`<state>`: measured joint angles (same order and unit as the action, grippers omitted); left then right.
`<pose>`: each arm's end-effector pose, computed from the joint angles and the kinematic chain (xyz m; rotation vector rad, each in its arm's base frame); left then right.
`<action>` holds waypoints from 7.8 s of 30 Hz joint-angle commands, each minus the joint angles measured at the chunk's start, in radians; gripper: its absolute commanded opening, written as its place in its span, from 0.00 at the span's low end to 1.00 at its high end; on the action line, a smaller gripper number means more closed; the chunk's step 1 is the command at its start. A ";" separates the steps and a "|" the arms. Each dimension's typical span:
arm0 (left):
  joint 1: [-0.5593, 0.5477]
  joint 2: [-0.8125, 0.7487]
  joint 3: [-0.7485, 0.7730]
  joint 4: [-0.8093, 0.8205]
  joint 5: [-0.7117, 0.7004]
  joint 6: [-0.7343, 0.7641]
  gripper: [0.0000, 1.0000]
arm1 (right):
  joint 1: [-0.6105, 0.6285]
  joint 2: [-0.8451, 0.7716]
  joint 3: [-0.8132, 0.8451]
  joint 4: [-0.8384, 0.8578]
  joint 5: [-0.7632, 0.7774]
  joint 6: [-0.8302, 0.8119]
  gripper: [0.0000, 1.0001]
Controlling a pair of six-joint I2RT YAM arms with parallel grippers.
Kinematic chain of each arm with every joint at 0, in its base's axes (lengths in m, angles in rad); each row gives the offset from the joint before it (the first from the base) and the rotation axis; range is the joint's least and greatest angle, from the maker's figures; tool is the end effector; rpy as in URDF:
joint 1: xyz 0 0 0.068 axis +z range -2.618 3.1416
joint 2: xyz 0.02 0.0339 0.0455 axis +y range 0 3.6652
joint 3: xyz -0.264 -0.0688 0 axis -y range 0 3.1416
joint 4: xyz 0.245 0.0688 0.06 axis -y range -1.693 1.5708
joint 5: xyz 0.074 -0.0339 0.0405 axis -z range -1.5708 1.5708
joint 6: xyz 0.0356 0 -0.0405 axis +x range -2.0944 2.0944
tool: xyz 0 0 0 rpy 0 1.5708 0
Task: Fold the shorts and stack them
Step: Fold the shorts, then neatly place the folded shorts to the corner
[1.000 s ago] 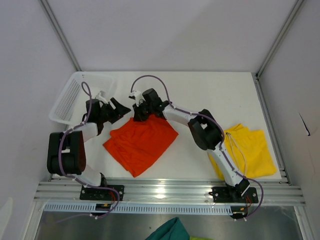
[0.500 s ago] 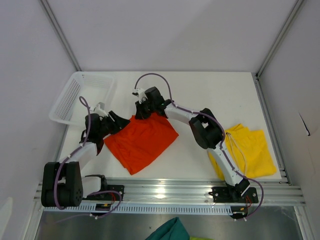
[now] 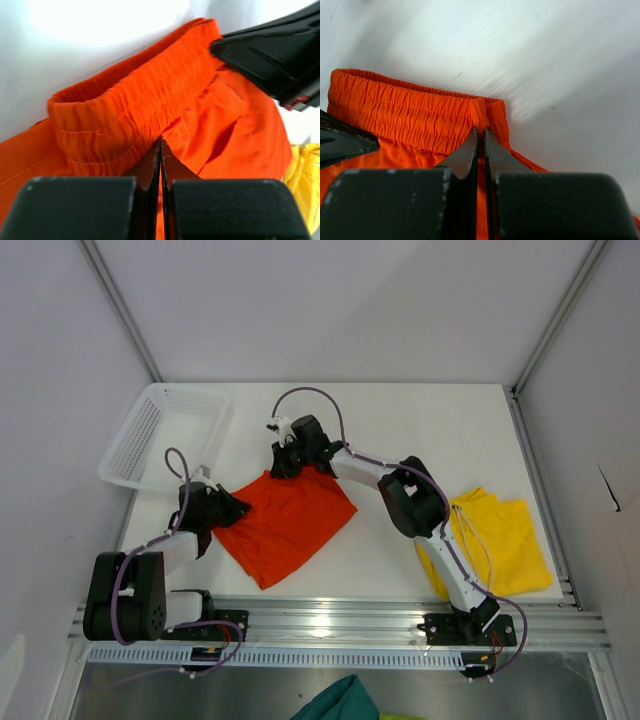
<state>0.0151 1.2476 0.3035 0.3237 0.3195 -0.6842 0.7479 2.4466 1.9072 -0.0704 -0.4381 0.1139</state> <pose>0.2163 -0.0079 0.1379 -0.5933 2.1695 -0.7198 0.3936 0.3857 0.1474 -0.9556 2.0698 0.9511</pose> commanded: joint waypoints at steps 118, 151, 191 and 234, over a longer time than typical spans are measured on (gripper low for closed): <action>-0.214 0.015 0.195 -0.474 -0.269 0.135 0.00 | -0.047 -0.561 -0.715 -0.219 0.361 0.440 0.00; -1.219 0.604 1.095 -0.347 -0.665 -0.161 0.00 | -0.915 -1.567 -0.909 -0.784 0.657 0.286 0.00; -1.353 0.969 1.278 -0.316 -0.562 -0.273 0.01 | -1.391 -1.189 -1.048 -0.585 0.504 0.412 0.08; -1.385 0.615 0.885 -0.106 -0.439 -0.313 0.94 | -1.251 -1.519 -1.057 -1.059 0.860 0.753 0.95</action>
<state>-1.3678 1.9041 1.1820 0.1501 -0.1219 -0.9886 -0.4980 0.9367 0.8612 -1.0805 0.3698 0.7944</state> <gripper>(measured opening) 0.936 0.958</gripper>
